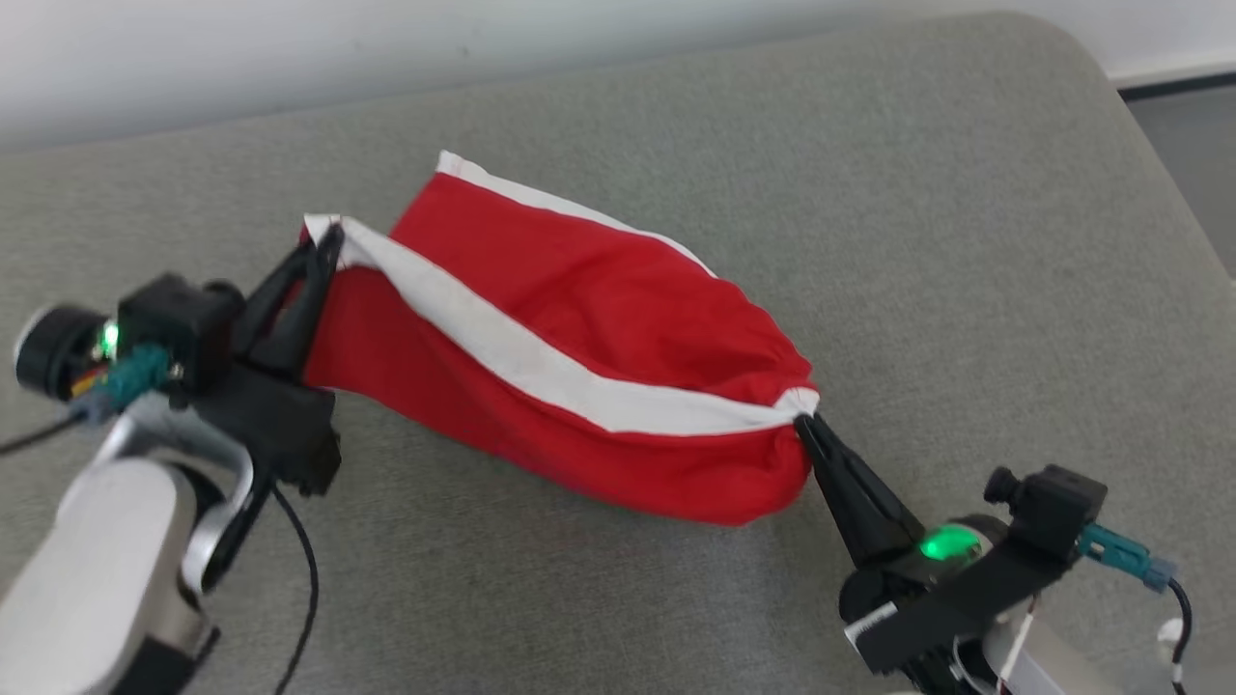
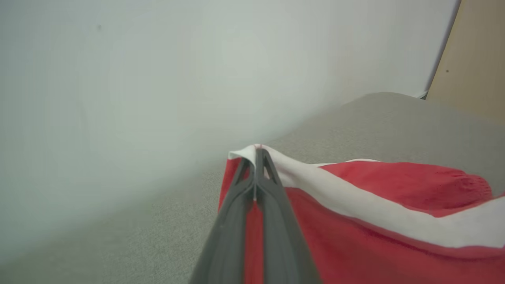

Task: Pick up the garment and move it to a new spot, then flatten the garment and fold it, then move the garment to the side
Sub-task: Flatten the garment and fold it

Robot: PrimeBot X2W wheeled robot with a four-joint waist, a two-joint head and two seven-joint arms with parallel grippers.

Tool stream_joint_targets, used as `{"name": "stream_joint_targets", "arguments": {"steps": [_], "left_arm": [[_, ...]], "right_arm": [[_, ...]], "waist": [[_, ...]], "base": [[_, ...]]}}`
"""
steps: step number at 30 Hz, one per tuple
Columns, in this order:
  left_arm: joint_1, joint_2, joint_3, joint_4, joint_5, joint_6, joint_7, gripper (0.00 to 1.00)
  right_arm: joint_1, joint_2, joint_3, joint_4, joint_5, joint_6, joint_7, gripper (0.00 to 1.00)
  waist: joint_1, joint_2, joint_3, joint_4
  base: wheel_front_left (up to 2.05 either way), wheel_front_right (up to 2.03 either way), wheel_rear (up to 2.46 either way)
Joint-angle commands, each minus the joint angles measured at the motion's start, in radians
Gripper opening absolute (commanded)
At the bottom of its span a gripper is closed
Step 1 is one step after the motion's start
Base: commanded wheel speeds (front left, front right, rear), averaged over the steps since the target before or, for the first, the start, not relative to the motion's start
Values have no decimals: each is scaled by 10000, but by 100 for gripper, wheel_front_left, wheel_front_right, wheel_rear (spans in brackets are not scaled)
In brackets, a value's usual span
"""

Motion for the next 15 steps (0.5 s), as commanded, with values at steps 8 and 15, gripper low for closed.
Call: {"name": "stream_joint_targets", "arguments": {"steps": [8, 15], "left_arm": [[-2634, 704, -1590, 1868, -618, 16, 227, 0], [-4105, 928, -2462, 3252, -1058, 15, 63, 0]], "right_arm": [[-1454, 976, 72, 986, -47, 11, -329, 0], [-2117, 1717, -478, 1359, -364, 11, -332, 0]], "waist": [[-2, -1, 1630, -1412], [-2, -1, 2008, -1794]], "base": [[0, 0, 0], [0, 0, 0]]}}
